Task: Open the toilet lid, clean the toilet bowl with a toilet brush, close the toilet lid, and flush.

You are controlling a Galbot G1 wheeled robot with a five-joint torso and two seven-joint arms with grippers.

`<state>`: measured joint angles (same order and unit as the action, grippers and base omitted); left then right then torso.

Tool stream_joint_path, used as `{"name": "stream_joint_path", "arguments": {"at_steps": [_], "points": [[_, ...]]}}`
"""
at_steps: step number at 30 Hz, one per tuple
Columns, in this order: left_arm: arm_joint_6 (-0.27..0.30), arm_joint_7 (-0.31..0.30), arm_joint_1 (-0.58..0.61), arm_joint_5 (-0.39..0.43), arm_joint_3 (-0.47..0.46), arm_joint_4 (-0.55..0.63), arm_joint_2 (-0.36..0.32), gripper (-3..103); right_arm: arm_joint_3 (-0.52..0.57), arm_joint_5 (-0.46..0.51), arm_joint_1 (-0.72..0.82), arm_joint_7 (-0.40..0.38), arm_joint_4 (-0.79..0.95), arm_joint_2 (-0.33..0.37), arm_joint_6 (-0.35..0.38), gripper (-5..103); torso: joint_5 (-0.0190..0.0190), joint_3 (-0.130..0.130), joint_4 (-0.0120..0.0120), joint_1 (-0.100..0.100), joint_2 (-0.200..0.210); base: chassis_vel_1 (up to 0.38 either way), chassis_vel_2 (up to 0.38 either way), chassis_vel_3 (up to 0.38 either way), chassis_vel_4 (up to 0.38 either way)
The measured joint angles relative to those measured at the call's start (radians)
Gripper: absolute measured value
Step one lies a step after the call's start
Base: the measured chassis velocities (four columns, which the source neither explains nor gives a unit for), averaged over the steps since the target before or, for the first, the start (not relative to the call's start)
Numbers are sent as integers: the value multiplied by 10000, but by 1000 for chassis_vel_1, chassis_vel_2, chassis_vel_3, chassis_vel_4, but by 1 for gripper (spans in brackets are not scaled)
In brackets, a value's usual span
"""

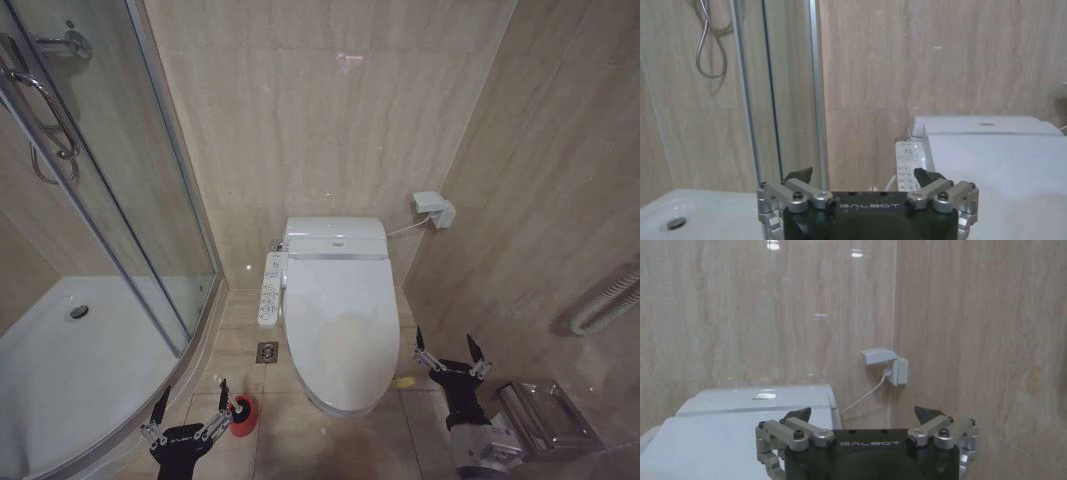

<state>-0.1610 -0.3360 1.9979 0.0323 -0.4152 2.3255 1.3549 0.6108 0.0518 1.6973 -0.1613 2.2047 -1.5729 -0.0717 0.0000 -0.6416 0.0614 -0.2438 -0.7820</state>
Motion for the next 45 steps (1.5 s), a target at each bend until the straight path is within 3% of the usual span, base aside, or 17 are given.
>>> {"name": "stream_joint_path", "arguments": {"at_steps": [38,42,45], "points": [[0,0,0,0,0,0,0,99,0,0,0,0,0,0,0,100,0,0,0,0,0,0,0,0,0],[48,193,-86,47,-165,-4,95,99,0,0,1,0,0,0,0,100,0,0,0,0,0,0,0,0,0],[392,1182,-620,406,-1080,-84,636,99,0,0,1,0,0,0,0,100,0,0,0,0,0,0,0,0,0]]}}
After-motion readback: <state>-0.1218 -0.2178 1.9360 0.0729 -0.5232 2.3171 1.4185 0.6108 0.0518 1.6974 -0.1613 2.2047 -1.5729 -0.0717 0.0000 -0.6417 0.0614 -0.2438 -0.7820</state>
